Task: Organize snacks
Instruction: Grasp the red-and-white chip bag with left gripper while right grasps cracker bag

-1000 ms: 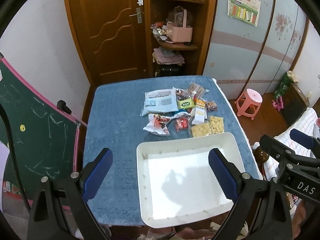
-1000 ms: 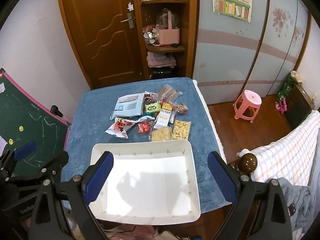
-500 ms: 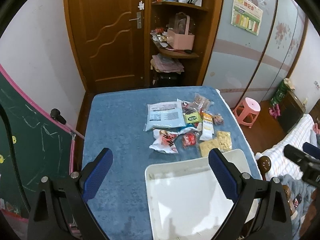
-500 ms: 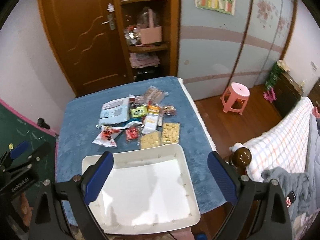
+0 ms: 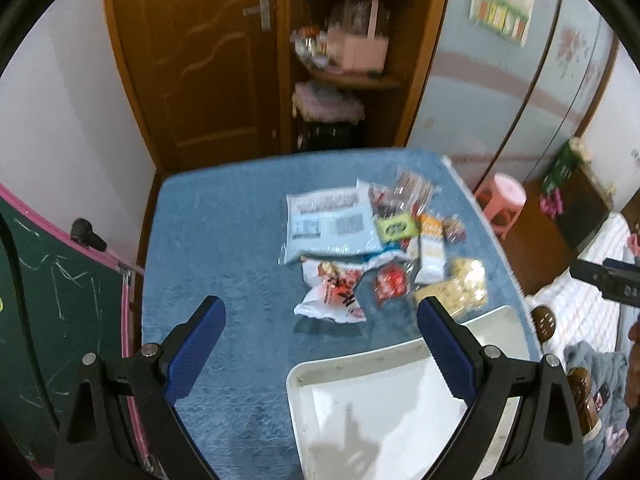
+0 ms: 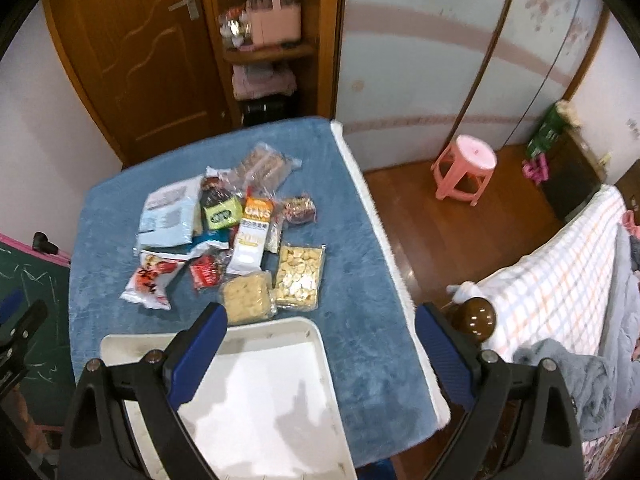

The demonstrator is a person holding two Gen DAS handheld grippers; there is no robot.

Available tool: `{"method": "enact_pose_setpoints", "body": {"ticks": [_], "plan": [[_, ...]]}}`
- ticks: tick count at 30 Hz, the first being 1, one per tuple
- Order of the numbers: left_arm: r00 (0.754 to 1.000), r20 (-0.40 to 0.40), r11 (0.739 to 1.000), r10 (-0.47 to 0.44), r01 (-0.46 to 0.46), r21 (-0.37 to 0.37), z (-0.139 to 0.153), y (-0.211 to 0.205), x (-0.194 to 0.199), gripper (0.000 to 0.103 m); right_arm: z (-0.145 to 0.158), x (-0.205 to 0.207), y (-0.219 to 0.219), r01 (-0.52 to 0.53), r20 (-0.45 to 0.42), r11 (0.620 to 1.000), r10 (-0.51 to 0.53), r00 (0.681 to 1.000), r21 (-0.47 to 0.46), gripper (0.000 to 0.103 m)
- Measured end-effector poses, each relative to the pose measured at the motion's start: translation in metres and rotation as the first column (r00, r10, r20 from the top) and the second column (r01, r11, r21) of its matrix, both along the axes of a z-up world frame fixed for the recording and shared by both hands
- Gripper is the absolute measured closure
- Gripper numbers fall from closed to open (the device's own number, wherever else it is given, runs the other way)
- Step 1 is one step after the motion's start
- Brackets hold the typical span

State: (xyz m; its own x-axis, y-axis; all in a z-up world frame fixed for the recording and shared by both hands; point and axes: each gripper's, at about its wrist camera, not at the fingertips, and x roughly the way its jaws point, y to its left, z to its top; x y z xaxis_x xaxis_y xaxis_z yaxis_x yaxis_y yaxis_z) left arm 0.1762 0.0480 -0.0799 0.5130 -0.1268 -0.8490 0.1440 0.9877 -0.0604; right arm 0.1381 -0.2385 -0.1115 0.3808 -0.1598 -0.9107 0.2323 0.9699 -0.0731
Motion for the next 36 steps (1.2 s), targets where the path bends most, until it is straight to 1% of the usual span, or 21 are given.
{"method": "enact_pose_setpoints", "body": {"ticks": [2,5,7,8,11,14,17,20,22,25,26,27,28,29,30,31,33,36], "plan": [[0.999,-0.048,1.0,-0.004,0.004,0.008,-0.016,-0.005,0.017,0.007,-0.023,0.02,-0.011,0.003,-0.046,0.999,-0.001,0.999,0.034,0.007],[0.995,-0.103,0.999,-0.006,0.009,0.036,-0.045,-0.017,0.044,0.007,-0.066,0.056,-0.028,0.022,-0.127,0.995,-0.01,0.992,0.096,0.007],[0.989,-0.149,0.999,-0.015,0.022,0.042,-0.067,-0.025,0.06,0.007,-0.089,0.072,-0.033,0.038,-0.166,0.993,-0.018,0.986,0.116,0.007],[0.984,-0.175,0.998,-0.017,0.026,0.05,-0.079,-0.03,0.069,0.007,-0.106,0.083,-0.038,0.05,-0.195,0.99,-0.024,0.98,0.13,0.007],[0.97,-0.242,0.996,-0.01,0.032,0.086,-0.113,-0.04,0.089,0.007,-0.14,0.103,-0.044,0.081,-0.253,0.983,-0.037,0.967,0.164,0.007],[0.951,-0.309,0.995,-0.003,0.033,0.09,-0.142,-0.045,0.104,0.007,-0.169,0.115,-0.047,0.108,-0.31,0.979,-0.049,0.949,0.175,0.007],[0.936,-0.351,0.994,0.001,0.037,0.101,-0.162,-0.049,0.115,0.007,-0.188,0.121,-0.045,0.111,-0.346,0.977,-0.042,0.937,0.182,0.007],[0.925,-0.381,0.992,0.012,0.038,0.122,-0.179,-0.051,0.125,0.007,-0.204,0.122,-0.04,0.099,-0.384,0.982,-0.029,0.923,0.163,0.008],[0.912,-0.409,0.991,0.023,0.032,0.127,-0.19,-0.051,0.131,0.007,-0.21,0.123,-0.039,0.101,-0.393,0.978,-0.022,0.919,0.18,0.012],[0.895,-0.445,0.992,0.04,0.017,0.124,-0.203,-0.049,0.138,0.007,-0.216,0.125,-0.039,0.104,-0.401,0.97,-0.008,0.916,0.22,0.025],[0.888,-0.459,0.992,0.043,0.015,0.122,-0.208,-0.047,0.14,0.012,-0.217,0.126,-0.038,0.104,-0.401,0.966,0.0,0.916,0.237,0.032],[0.877,-0.478,0.993,0.044,0.016,0.121,-0.213,-0.047,0.141,0.019,-0.218,0.126,-0.039,0.112,-0.406,0.959,0.003,0.914,0.26,0.037],[0.868,-0.495,0.993,0.043,0.016,0.115,-0.218,-0.048,0.141,0.025,-0.22,0.126,-0.04,0.123,-0.411,0.954,0.0,0.912,0.272,0.039],[0.862,-0.506,0.994,0.041,0.016,0.107,-0.223,-0.048,0.141,0.039,-0.221,0.126,-0.04,0.139,-0.415,0.947,-0.006,0.91,0.291,0.042],[0.853,-0.52,0.994,0.042,0.016,0.105,-0.228,-0.047,0.14,0.04,-0.223,0.129,-0.042,0.14,-0.418,0.947,-0.007,0.909,0.289,0.042],[0.852,-0.521,0.995,0.044,0.01,0.1,-0.231,-0.046,0.138,0.041,-0.223,0.132,-0.043,0.138,-0.418,0.948,-0.006,0.908,0.287,0.042],[0.865,-0.5,0.995,0.044,0.008,0.101,-0.231,-0.044,0.133,0.047,-0.222,0.131,-0.041,0.121,-0.408,0.953,0.003,0.913,0.278,0.043],[0.882,-0.469,0.994,0.042,0.01,0.107,-0.223,-0.042,0.129,0.05,-0.217,0.128,-0.038,0.103,-0.388,0.958,0.009,0.922,0.267,0.043]]}}
